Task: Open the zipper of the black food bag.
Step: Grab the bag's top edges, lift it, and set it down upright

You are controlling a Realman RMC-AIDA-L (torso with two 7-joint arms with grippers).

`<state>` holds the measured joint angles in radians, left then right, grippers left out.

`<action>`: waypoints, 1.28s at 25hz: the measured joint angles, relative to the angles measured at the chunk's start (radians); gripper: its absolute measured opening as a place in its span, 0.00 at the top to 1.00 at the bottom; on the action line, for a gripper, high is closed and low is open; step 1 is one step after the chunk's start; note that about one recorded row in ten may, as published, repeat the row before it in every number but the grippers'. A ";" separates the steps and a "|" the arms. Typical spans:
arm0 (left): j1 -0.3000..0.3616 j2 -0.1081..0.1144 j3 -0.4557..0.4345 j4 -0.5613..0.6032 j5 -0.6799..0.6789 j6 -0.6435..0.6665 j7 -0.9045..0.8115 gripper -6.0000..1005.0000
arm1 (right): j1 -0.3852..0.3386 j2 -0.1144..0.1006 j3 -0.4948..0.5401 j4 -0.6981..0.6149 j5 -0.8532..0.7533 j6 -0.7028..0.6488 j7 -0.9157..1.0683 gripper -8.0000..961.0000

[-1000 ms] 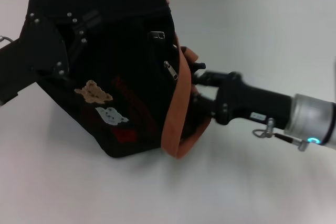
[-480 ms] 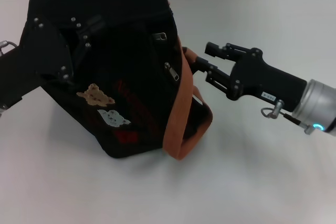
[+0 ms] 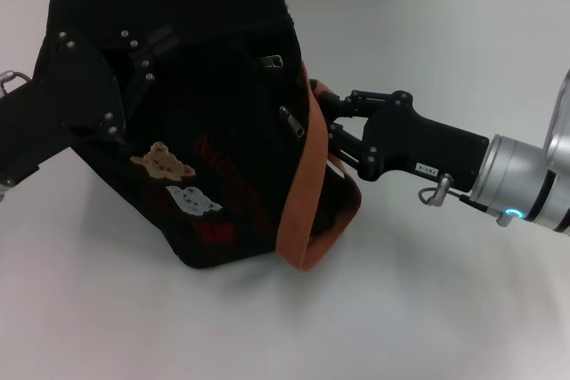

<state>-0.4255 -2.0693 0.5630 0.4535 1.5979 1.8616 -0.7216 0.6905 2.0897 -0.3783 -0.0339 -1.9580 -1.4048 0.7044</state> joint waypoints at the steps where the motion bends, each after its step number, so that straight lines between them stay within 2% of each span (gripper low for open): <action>1: 0.000 0.000 0.000 -0.001 0.000 0.000 0.000 0.97 | 0.001 0.000 -0.001 0.001 0.000 0.001 0.000 0.65; 3: -0.003 0.000 0.000 -0.009 0.000 -0.001 0.002 0.97 | 0.006 0.000 -0.003 0.002 -0.001 0.008 0.001 0.68; 26: -0.007 -0.002 0.000 -0.025 0.007 -0.003 0.012 0.97 | 0.061 0.000 -0.078 0.033 -0.004 0.086 0.053 0.69; 31: -0.007 -0.002 0.000 -0.033 0.007 -0.007 0.016 0.97 | 0.064 0.000 -0.084 0.036 -0.004 0.092 0.054 0.89; 32: -0.007 -0.001 0.000 -0.037 0.006 -0.008 0.021 0.97 | 0.064 0.000 -0.086 0.036 -0.004 0.092 0.055 0.90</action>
<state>-0.4328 -2.0706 0.5630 0.4160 1.6043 1.8531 -0.7007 0.7548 2.0892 -0.4641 0.0017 -1.9620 -1.3130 0.7590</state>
